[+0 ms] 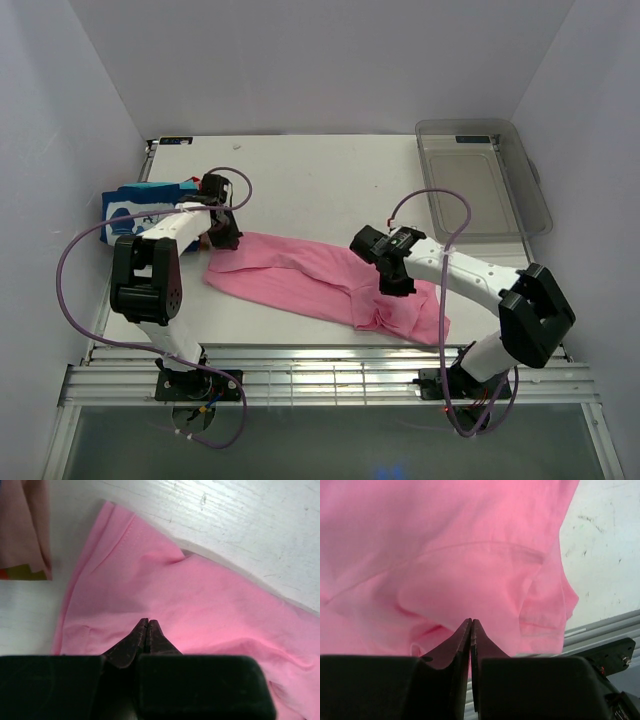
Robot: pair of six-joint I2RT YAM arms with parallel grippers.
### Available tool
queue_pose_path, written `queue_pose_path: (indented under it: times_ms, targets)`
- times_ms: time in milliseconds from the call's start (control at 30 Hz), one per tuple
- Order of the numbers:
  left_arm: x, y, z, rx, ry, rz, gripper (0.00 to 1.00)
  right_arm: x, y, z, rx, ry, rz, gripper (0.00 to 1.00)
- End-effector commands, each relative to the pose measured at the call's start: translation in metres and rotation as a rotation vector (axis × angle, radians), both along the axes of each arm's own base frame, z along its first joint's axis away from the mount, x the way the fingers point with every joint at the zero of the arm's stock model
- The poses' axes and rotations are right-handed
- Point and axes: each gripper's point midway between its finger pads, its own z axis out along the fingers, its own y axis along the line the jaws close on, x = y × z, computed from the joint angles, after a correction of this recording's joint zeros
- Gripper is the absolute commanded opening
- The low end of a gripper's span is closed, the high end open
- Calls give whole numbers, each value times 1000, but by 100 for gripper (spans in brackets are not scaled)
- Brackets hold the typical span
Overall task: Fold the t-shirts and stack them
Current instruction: Fold the other side of the tshirt into a rectangle
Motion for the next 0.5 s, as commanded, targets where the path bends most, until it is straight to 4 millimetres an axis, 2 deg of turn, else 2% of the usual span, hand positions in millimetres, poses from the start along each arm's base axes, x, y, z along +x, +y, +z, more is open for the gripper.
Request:
queue_pose_path:
  times_ms: [0, 133, 267, 467]
  targets:
    - [2, -12, 5, -65, -45, -7, 0, 33, 2, -2, -5, -60, 7, 8]
    - [-6, -25, -5, -121, -25, -21, 0, 56, -9, -19, -27, -26, -25, 8]
    - [-17, -25, -17, -103, -1, -18, 0, 71, -18, -36, -40, 3, -39, 8]
    - [-47, -17, -43, -75, 77, 7, 0, 67, -32, -73, -66, 117, -53, 8]
